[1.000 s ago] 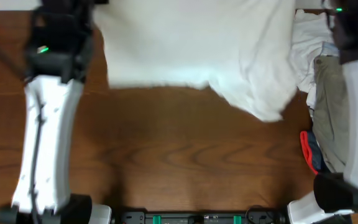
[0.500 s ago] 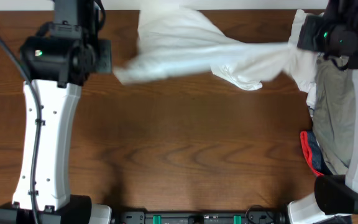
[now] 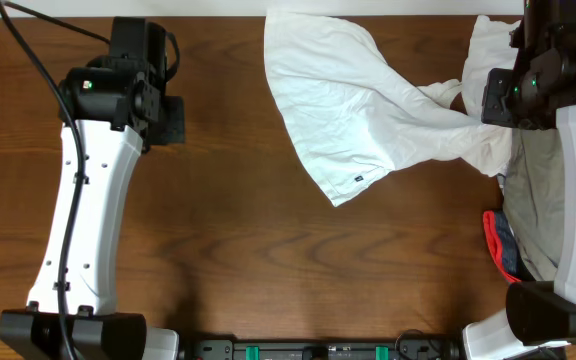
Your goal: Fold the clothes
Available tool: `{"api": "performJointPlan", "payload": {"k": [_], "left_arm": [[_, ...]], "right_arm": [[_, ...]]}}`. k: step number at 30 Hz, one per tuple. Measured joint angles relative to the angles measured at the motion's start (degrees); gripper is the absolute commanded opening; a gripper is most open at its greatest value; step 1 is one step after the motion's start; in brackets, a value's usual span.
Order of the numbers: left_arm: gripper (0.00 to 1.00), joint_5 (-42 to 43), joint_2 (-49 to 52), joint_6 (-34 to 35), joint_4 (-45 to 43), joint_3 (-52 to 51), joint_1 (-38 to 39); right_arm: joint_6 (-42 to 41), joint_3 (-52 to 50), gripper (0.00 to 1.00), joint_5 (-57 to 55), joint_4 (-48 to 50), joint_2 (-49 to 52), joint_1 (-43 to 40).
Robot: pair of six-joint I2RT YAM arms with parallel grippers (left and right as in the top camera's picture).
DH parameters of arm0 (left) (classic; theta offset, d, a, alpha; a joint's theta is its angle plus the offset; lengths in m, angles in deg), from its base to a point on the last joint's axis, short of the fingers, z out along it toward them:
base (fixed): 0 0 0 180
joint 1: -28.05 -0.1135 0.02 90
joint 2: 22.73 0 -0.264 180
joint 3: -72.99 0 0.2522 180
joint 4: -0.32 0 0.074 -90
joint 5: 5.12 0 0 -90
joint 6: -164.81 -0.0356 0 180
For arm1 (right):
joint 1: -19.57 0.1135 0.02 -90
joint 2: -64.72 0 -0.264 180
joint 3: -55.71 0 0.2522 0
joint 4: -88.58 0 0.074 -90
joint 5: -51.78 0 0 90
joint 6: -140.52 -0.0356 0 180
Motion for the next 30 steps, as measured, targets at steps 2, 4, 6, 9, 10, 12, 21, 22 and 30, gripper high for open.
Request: {"api": "performJointPlan", "payload": {"k": [2,4,6,9,10,12,21,22,30], "left_arm": [[0.14,4.04,0.00,-0.48,-0.61,0.00,0.11],[0.25,6.86,0.00,-0.90,-0.72,0.00,0.55],[0.34,8.79,0.00,-1.40,-0.90,0.00,1.55],[0.45,10.36,0.00,-1.75,-1.14,0.00,4.09],[0.59,10.71,0.00,-1.68,-1.55,0.00,5.53],[0.76,11.41,0.00,-2.08,-2.62,-0.28,8.02],[0.78,15.47,0.00,6.69,-12.68,-9.90,16.13],[0.79,16.26,0.00,8.04,-14.40,-11.56,16.70],[0.78,19.39,0.85,24.98,-30.47,-26.86,24.20]], "right_arm": [[0.00,0.00,0.01,-0.17,0.02,0.00,0.00],[0.00,0.00,0.01,-0.22,0.02,0.00,0.00],[0.00,0.00,0.01,-0.22,0.04,0.00,0.00],[0.00,0.00,0.01,-0.20,0.04,0.00,0.00],[0.00,0.00,0.01,-0.20,0.04,0.00,0.00],[0.00,0.00,0.01,-0.20,0.15,0.00,0.00],[0.00,0.00,0.01,-0.11,0.20,0.00,0.02],[0.00,0.00,0.01,-0.09,0.17,0.00,0.00],[0.00,0.00,0.01,0.00,0.17,0.00,0.00]]}}
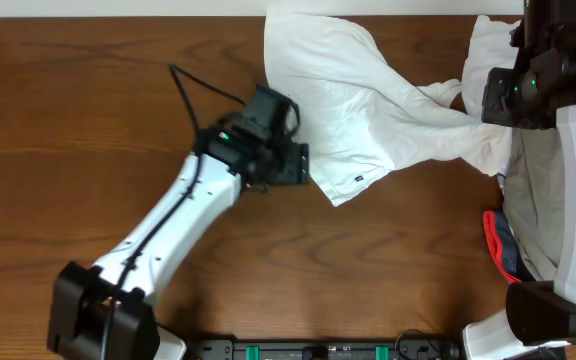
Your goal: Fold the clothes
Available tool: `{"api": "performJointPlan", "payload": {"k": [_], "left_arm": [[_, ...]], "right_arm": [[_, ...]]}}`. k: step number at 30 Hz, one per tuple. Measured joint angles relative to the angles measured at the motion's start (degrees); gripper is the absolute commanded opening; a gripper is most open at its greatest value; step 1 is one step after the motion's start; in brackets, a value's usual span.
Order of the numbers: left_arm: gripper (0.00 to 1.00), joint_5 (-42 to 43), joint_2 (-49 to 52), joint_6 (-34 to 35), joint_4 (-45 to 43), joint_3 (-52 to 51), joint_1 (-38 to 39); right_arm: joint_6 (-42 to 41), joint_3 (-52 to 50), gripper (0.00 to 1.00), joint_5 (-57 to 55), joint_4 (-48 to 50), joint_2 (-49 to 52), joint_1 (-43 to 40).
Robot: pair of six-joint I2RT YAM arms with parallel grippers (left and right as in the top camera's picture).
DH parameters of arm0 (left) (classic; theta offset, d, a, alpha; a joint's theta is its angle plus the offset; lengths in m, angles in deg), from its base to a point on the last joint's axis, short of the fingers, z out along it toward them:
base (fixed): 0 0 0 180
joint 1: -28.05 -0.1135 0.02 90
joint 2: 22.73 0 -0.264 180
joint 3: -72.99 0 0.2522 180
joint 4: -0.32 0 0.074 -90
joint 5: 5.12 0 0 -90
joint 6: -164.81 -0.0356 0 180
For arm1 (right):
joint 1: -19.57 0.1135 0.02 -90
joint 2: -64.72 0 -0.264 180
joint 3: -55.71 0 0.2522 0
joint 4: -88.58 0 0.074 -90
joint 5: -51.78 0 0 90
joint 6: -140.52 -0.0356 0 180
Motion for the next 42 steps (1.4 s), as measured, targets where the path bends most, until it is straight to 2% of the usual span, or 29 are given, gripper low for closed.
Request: {"api": "performJointPlan", "payload": {"k": [6,10,17,24,25,28,31,34,35,36,42], "left_arm": [[0.79,0.85,5.68,11.58,-8.85,-3.89,5.75],[0.80,1.33,10.21,16.81,-13.46,-3.89,8.79],[0.80,2.34,15.78,26.40,-16.26,-3.89,10.64],[0.79,2.36,18.40,30.82,-21.90,-3.89,10.73],[0.77,2.38,18.49,31.41,-22.21,-3.87,10.73],[0.39,2.40,19.04,33.18,-22.69,-3.69,10.73],[0.24,2.71,20.57,35.19,-24.41,-3.54,10.73],[0.20,2.91,21.53,35.93,-27.26,-3.50,10.80],[0.15,3.02,21.79,36.17,-28.35,-3.50,10.78],[0.06,2.93,21.99,36.33,-29.22,-3.50,10.80],[0.06,2.29,22.64,35.89,-30.32,-3.50,10.62]], "right_arm": [[0.00,0.00,0.01,0.00,0.00,0.00,0.00],[0.00,0.00,0.01,0.02,0.00,0.00,0.00],[0.00,0.00,0.01,0.00,-0.02,0.00,0.00],[0.00,0.00,0.01,0.00,0.00,0.00,0.00],[0.00,0.00,0.01,0.00,-0.02,0.00,0.00],[0.00,0.00,0.01,0.00,-0.02,0.00,0.00],[0.00,0.00,0.01,0.00,-0.02,0.00,0.02],[0.00,0.00,0.01,0.00,-0.02,0.00,0.00],[0.00,0.00,0.01,0.02,-0.02,0.00,0.00],[0.00,0.00,0.01,0.00,-0.04,0.00,0.02],[0.00,0.00,0.01,0.00,-0.31,0.00,0.00]]}}
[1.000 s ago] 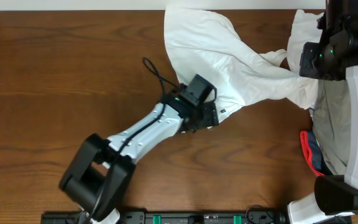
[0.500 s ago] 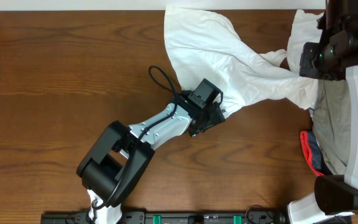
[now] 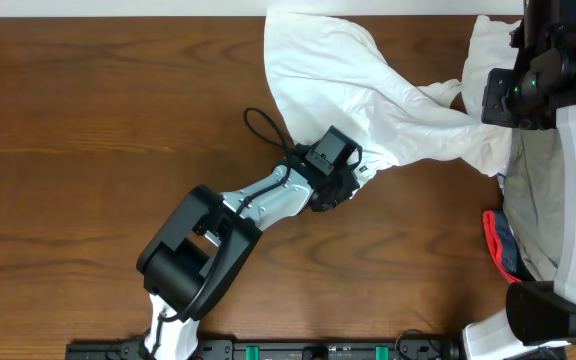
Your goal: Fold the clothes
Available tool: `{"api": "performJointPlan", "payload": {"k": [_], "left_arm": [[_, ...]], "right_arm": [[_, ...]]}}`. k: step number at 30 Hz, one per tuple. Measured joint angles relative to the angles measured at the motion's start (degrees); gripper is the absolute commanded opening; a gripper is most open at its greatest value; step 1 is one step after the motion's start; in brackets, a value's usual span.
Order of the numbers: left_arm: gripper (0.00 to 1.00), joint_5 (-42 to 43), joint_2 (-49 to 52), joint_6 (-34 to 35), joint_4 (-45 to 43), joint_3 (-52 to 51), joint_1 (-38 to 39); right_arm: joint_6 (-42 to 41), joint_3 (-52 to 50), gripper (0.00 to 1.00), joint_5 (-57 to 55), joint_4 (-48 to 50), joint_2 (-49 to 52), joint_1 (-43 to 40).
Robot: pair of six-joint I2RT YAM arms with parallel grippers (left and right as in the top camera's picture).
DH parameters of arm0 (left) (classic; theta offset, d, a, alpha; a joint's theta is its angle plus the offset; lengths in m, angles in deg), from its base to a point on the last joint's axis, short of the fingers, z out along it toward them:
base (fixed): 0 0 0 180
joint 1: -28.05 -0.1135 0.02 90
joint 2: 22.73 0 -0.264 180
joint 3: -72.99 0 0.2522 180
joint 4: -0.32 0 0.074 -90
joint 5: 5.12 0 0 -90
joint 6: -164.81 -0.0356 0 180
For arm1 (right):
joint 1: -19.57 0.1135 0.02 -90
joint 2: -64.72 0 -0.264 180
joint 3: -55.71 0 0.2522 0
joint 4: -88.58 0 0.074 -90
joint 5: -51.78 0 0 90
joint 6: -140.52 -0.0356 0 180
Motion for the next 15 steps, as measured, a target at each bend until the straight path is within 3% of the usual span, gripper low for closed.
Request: {"api": "performJointPlan", "payload": {"k": [6,15], "left_arm": [[0.06,-0.22,-0.70,-3.23,2.67,0.00,-1.97],[0.06,-11.82,-11.67,-13.99,19.45,-0.50,-7.61]], "right_arm": [[0.00,0.00,0.01,0.00,-0.07,0.00,0.00],[0.00,0.00,0.01,0.42,-1.05,0.00,0.00]]}}
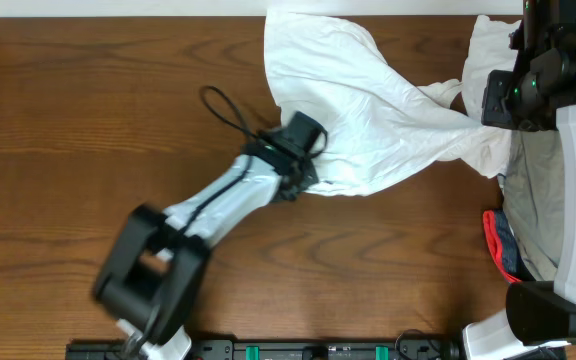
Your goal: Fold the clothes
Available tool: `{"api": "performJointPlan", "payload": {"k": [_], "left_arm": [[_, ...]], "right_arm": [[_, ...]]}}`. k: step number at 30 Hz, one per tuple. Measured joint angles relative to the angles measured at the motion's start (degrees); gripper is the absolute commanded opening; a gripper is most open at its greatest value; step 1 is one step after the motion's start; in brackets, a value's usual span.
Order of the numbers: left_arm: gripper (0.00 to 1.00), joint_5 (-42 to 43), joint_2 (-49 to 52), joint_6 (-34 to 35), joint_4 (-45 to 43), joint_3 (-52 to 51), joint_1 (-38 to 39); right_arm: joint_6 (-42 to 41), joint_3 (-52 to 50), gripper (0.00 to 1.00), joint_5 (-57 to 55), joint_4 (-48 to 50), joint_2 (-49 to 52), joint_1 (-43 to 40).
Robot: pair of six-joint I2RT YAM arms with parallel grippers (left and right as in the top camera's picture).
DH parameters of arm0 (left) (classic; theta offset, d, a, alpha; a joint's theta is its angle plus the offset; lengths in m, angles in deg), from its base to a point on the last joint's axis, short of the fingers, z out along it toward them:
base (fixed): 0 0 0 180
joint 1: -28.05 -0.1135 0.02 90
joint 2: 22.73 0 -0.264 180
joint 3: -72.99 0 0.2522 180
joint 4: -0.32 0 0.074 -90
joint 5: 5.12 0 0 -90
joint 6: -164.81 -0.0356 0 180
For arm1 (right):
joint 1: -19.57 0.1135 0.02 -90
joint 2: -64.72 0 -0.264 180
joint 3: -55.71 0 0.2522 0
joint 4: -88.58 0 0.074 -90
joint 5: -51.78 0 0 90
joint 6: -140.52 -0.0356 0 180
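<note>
A white shirt point(358, 90) lies spread across the far middle of the table, reaching toward the right. My left gripper point(308, 172) sits at the shirt's near-left hem and appears shut on that corner, which is drawn to the left with it. The fingers themselves are hidden under the wrist. My right gripper point(476, 108) is at the shirt's right end, where the cloth bunches into a tight twist that runs into it. It seems shut on that bunch.
A pile of other clothes lies at the right edge under the right arm: a grey garment point(538, 190) and a red and blue piece point(498, 245). Bare brown table point(88, 120) stretches to the left and front.
My left gripper has moved left, from the shirt's near corner to a spot at its left hem. The pointed near corner of the shirt has shifted left with it. The right arm has not moved.
My left arm first stood far left, away from the shirt, while the right gripper held the shirt's bunched right end. Then the left gripper was at the shirt's left hem, then on its near labelled corner. Now that corner is drawn leftward.
</note>
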Motion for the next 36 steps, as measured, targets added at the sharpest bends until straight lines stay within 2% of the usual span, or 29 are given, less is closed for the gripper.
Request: {"api": "performJointPlan", "payload": {"k": [4,9,12,16,17,18,19,21,27,36], "left_arm": [[0.06,-3.87,-8.76,-4.37,5.44,0.00,-5.33],[0.06,-6.10,-15.78,-7.89,11.13,0.00,-15.69],[0.06,-5.27,-18.21,-10.23,13.07,0.00,-21.44],[0.06,0.17,-19.67,-12.92,15.28,0.00,-23.06],[0.14,1.92,-19.67,-13.27,15.76,0.00,-22.69],[0.35,3.45,-19.61,-13.86,16.04,0.00,-22.16],[0.51,5.22,-19.45,-14.23,16.15,0.00,-21.44],[0.62,7.74,-19.12,-14.19,16.15,0.00,-19.74],[0.73,11.54,-15.08,-10.80,16.22,0.00,-12.46],[0.75,14.03,-3.34,-0.94,10.01,0.00,-2.67]], "right_arm": [[0.00,0.00,0.01,0.68,-0.90,0.00,0.02],[0.02,0.00,0.01,0.87,-2.34,0.00,0.46],[0.02,0.00,0.01,0.90,-2.25,0.00,1.33],[0.02,0.00,0.01,0.92,-1.90,0.00,1.95],[0.02,0.00,0.01,0.94,-1.86,0.00,1.97],[0.02,0.00,0.01,0.94,-1.88,0.00,1.99],[0.02,0.00,0.01,0.94,-1.88,0.00,1.99],[0.02,0.00,0.01,0.94,-1.88,0.00,1.99],[0.02,0.00,0.01,0.94,-2.01,0.00,1.97],[0.02,0.00,0.01,0.94,-2.12,0.00,1.99]]}}
